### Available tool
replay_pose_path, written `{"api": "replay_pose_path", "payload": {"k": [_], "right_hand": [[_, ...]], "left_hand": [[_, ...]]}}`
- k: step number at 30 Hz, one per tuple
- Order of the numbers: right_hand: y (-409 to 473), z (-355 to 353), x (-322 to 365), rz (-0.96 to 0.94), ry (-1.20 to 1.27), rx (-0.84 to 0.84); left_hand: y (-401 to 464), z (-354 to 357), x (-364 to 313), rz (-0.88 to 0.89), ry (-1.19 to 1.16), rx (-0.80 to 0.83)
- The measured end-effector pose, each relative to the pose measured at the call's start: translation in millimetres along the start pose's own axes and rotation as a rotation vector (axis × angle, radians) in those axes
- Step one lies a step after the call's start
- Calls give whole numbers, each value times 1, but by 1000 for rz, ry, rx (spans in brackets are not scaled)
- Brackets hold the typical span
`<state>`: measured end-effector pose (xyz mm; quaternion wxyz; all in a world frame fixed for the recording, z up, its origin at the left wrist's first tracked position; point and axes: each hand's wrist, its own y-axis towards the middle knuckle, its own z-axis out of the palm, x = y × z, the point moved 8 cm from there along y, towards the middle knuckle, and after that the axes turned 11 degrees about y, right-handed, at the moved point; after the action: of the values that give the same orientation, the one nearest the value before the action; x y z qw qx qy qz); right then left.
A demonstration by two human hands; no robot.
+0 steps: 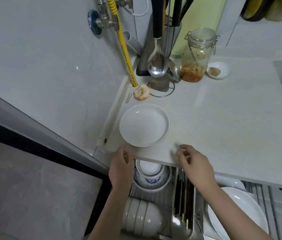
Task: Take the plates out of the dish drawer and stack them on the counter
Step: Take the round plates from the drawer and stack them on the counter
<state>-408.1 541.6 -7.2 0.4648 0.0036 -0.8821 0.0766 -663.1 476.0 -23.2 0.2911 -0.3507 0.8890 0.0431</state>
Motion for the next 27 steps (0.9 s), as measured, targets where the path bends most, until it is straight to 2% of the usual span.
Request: {"api": "replay_pose_path", "payload": {"k": [5, 9, 13, 18, 27], "right_hand": [[-45, -15, -39, 22, -88, 32], [-76, -31, -94, 162, -148, 44], [-103, -49, -149, 288, -189, 57], [-131, -72, -208, 435, -200, 65], [-149, -114, -283, 634, -255, 55]], "left_hand": [[-62, 39, -4, 164, 147, 153], [-107, 88, -19, 251, 214, 351], [-146, 132, -37, 347, 254, 472], [-180, 176, -47, 375, 327, 587], [-218, 253, -52, 323, 435, 752]]}}
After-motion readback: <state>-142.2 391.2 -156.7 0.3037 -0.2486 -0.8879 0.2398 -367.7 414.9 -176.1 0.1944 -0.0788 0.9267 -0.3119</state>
